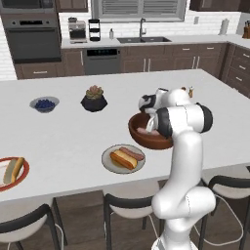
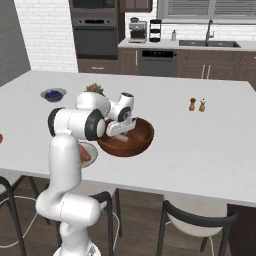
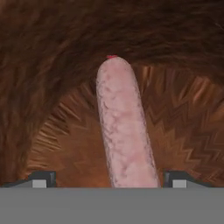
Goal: Place one bun and one sausage from the bowl on each plate.
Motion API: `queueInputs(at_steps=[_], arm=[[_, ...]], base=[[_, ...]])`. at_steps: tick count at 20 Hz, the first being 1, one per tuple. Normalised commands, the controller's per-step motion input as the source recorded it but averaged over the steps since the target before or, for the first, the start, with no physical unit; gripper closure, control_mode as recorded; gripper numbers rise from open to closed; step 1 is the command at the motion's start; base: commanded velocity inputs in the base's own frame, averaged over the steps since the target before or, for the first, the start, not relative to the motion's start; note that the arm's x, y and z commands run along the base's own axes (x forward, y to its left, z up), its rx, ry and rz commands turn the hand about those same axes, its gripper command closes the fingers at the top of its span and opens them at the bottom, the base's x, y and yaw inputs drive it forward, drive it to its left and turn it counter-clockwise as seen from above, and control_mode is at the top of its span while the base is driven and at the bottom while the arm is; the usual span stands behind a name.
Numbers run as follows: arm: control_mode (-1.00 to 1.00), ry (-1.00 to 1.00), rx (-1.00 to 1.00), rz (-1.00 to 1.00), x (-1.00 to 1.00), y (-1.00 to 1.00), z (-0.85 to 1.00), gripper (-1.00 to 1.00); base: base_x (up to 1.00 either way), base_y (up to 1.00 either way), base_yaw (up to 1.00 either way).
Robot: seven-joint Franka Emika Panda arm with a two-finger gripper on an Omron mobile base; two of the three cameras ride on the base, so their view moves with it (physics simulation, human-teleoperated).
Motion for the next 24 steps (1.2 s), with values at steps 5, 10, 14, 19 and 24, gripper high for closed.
queueInputs(at_steps=[5, 10, 14, 19, 24], arm=[[-1.00, -0.03, 0.00, 0.00, 0.42, 0.00, -0.19, -1.00], [-1.00, -0.03, 0.00, 0.00, 0.04, 0.00, -0.07, -1.00], [-1.00, -0.03, 0.00, 0.00, 0.01, 0.00, -0.43, -1.00], [-1.00, -0.10, -0.01, 0.00, -0.12, 0.00, -0.34, -1.00], [-1.00, 0.00, 0.00, 0.00, 0.00, 0.00, 0.00, -1.00]], base=[[0.00, 0.00, 0.00], [0.00, 0.00, 0.00], [0.00, 0.00, 0.00], [0.00, 0.00, 0.00], [0.00, 0.00, 0.00]])
